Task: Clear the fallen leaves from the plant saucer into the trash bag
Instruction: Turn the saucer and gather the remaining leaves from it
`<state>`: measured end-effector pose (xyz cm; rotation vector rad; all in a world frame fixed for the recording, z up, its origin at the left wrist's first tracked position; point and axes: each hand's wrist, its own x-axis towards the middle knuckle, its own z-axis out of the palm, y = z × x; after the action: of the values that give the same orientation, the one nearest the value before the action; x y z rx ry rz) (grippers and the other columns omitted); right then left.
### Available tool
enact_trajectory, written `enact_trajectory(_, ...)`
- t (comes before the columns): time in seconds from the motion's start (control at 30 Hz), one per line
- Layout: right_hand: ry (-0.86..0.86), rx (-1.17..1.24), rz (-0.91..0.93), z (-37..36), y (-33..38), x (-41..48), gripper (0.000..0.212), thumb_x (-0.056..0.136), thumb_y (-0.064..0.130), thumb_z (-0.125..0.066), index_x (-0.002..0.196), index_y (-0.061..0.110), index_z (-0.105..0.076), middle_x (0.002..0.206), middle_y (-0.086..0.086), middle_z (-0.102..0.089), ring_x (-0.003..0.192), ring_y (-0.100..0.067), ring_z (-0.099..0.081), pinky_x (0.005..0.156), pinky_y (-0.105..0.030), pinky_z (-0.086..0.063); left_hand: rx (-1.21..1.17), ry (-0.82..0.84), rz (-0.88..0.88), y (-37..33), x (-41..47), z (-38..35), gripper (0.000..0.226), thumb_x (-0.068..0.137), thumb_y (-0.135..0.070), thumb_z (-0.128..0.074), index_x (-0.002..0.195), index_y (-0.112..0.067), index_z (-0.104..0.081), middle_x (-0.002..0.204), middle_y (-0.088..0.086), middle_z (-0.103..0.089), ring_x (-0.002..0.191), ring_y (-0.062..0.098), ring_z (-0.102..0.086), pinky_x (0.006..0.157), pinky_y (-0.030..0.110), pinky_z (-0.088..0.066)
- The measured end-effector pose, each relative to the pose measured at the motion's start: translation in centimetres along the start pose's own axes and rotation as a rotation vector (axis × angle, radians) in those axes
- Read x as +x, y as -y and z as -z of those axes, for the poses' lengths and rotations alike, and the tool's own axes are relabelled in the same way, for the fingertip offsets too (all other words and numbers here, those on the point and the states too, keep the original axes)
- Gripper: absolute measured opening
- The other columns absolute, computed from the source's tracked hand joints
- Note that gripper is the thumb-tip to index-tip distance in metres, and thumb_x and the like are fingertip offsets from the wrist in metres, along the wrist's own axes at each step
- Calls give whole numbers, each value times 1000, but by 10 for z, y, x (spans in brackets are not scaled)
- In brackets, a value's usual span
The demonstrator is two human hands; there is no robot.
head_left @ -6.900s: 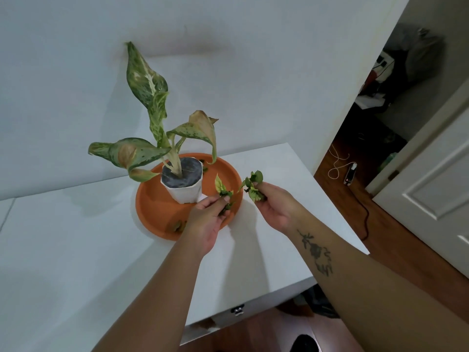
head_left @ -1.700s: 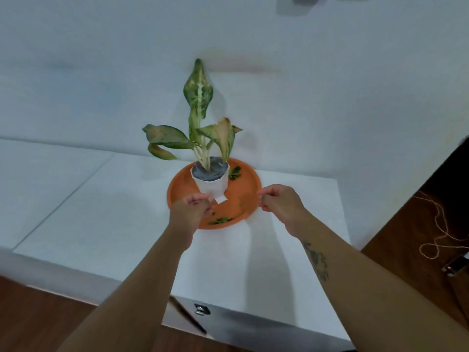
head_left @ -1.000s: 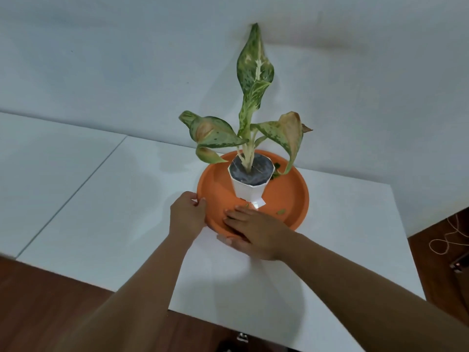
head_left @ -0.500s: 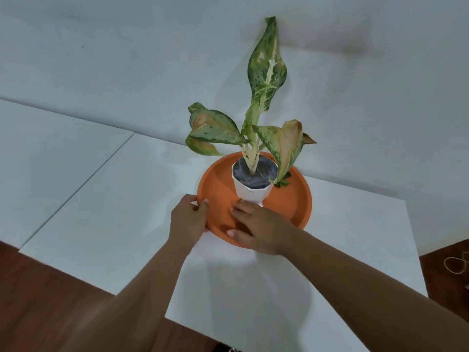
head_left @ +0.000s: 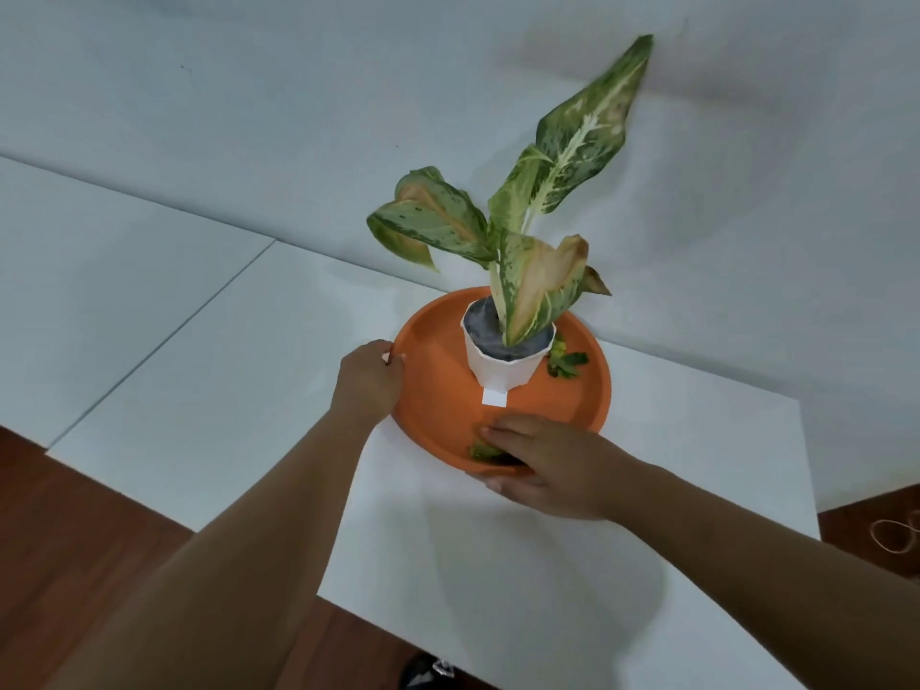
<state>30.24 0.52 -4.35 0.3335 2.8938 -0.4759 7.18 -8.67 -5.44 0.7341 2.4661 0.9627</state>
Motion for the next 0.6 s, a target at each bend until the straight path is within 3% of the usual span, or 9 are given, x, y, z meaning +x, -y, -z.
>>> enact_trajectory(0.2,26,30,80,-11,22,29,59,98,55,-29,148,24,-33,157,8,-31,148,-11,-16,119,-28,-13,-89,-22,34,15,-23,-7,35,97,-27,-47,129,-13,-54,113,14,-68,91,37,-69,88,50,-57)
enact_trajectory(0.33,20,-54,136,-14,-2,5,56,98,51,-30,145,20,-41,154,5,-38,145,-11,-27,120,-30,-21,-62,-16,-14,16,-22,-6,34,97,-20,-47,129,-11,-55,114,13,-69,91,38,-69,90,49,-55)
enact_trajectory(0.43,45,-83,126,-10,-19,-12,60,95,53,-26,140,21,-48,150,5,-45,142,-10,-33,117,-34,-29,-71,-6,-23,12,-15,-4,37,97,-17,-47,132,-10,-55,122,14,-65,104,37,-65,93,50,-53)
enact_trajectory(0.6,-91,69,-36,-2,-25,-12,53,92,55,-43,138,27,-48,145,12,-43,136,-7,-33,110,-26,-34,-80,-4,51,7,-5,5,41,97,-21,-49,136,-11,-52,128,15,-61,115,32,-59,100,47,-49)
